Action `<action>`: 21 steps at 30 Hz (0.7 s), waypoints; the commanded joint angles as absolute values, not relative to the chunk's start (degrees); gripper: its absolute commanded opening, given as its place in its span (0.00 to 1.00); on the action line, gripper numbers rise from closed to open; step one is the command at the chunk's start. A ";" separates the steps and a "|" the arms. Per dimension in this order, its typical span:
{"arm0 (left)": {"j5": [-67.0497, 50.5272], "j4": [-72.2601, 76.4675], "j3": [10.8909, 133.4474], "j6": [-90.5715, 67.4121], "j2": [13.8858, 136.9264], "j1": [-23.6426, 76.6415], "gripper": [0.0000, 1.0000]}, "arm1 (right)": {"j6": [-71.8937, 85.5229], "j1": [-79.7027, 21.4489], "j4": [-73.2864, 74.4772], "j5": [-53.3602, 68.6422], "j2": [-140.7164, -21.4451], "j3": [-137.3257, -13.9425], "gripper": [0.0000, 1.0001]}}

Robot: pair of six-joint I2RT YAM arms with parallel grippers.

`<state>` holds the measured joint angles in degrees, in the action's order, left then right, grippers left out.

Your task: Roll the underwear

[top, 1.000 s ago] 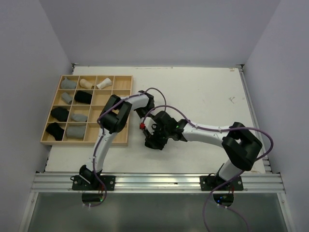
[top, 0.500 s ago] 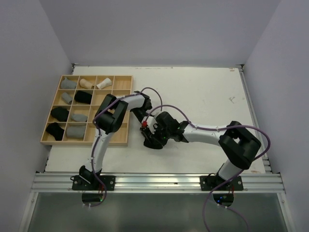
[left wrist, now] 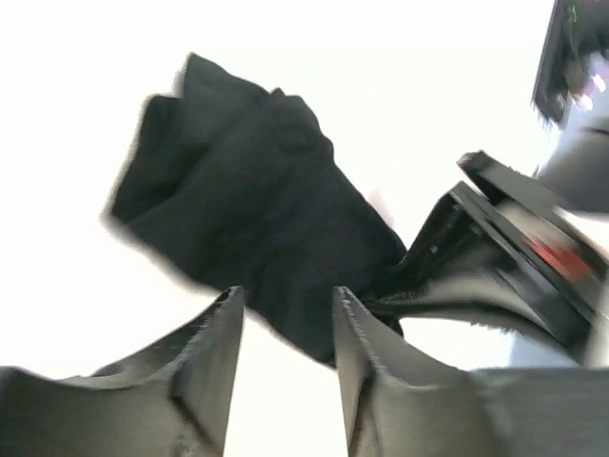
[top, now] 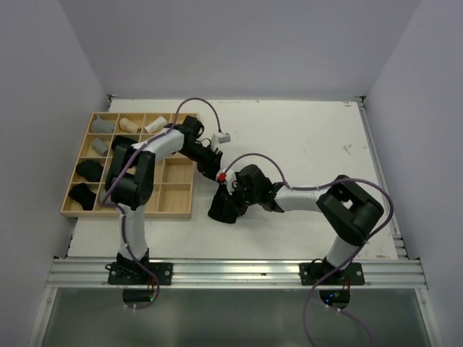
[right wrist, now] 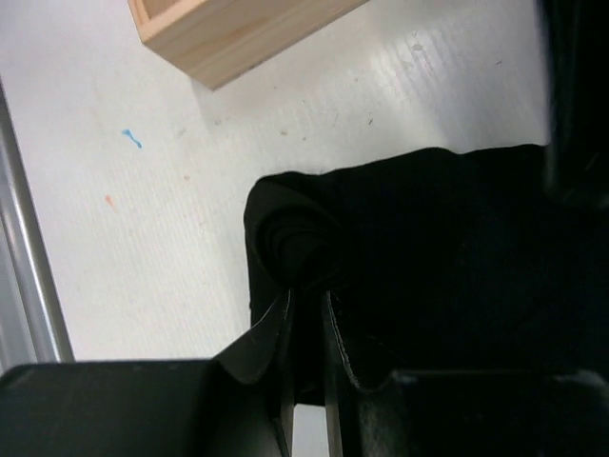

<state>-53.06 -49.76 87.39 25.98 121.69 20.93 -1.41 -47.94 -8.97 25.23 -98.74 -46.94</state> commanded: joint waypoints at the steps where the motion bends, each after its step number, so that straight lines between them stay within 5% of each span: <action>1: -55.29 -32.11 82.28 22.33 105.79 16.19 0.47 | 3.76 -45.62 -6.23 27.68 -103.27 -42.81 0.12; 7: -46.77 -14.07 67.79 19.58 85.30 11.78 0.59 | 10.10 -40.96 -11.60 34.97 -108.96 -42.89 0.11; 15: -44.57 -22.24 47.84 58.30 65.77 16.15 0.60 | 15.03 -35.34 -9.85 43.24 -120.23 -49.12 0.11; 21: -39.38 -9.45 29.99 67.67 58.63 26.96 0.60 | 15.03 -34.80 -7.56 42.89 -123.66 -51.33 0.11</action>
<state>-42.13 -18.79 34.24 57.58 61.23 22.04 19.49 -34.59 -17.41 57.04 -117.30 -53.43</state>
